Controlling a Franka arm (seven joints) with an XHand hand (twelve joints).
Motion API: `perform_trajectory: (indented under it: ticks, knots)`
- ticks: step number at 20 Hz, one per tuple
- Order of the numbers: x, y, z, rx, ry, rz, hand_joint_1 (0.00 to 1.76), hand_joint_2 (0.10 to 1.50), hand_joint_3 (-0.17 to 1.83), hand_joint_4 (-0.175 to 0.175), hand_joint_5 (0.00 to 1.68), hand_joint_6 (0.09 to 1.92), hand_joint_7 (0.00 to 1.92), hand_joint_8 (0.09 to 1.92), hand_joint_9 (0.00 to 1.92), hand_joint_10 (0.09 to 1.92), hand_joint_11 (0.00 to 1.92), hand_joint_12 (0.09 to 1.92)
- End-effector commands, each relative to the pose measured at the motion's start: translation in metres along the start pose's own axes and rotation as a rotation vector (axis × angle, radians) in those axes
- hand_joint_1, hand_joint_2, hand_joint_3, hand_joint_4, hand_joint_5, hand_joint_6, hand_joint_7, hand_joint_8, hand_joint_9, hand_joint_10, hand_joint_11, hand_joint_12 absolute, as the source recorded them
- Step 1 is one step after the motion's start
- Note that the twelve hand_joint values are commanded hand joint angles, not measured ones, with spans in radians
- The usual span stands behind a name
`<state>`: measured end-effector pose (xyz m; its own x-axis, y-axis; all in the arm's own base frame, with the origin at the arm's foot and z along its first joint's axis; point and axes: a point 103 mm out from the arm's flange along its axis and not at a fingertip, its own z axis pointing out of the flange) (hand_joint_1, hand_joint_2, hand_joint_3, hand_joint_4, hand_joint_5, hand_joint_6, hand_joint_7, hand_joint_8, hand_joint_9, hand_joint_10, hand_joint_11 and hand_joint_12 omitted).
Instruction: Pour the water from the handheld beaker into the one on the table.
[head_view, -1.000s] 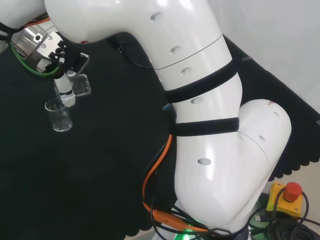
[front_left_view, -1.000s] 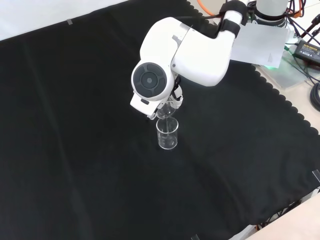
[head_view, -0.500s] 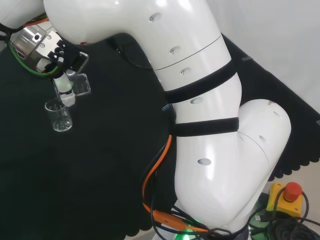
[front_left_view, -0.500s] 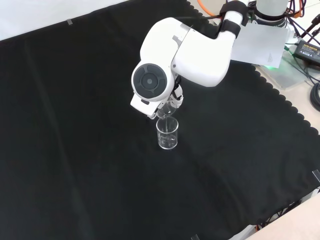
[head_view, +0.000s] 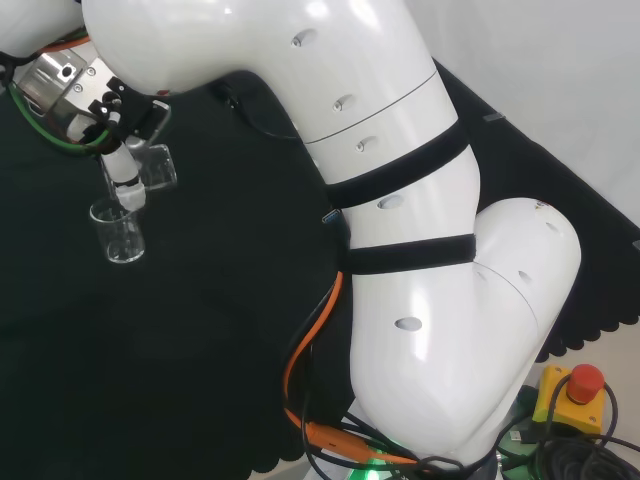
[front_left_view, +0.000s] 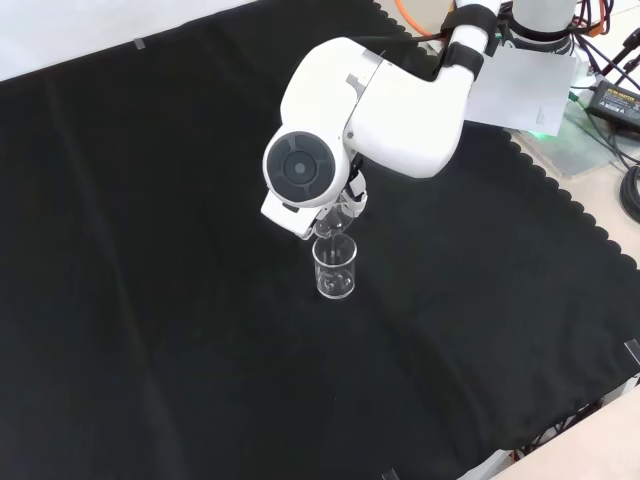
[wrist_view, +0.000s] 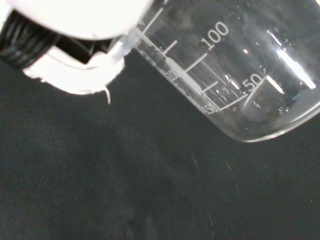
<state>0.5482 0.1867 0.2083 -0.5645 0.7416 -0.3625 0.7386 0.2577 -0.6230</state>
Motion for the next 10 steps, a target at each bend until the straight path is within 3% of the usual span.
perform_trajectory:
  ticks: [1, 10]
  knots:
    - [0.0016, -0.0011, 0.0019, 0.02, -0.009, -0.006, 1.16, 0.59, 0.71, 0.175, 1.36, 0.54, 1.8, 0.09, 1.66, 0.11, 1.21, 0.83]
    - [-0.0055, -0.0049, -0.0008, 0.006, 0.017, -0.018, 1.16, 0.59, 0.71, 0.175, 1.35, 0.55, 1.8, 0.09, 1.66, 0.11, 1.21, 0.83]
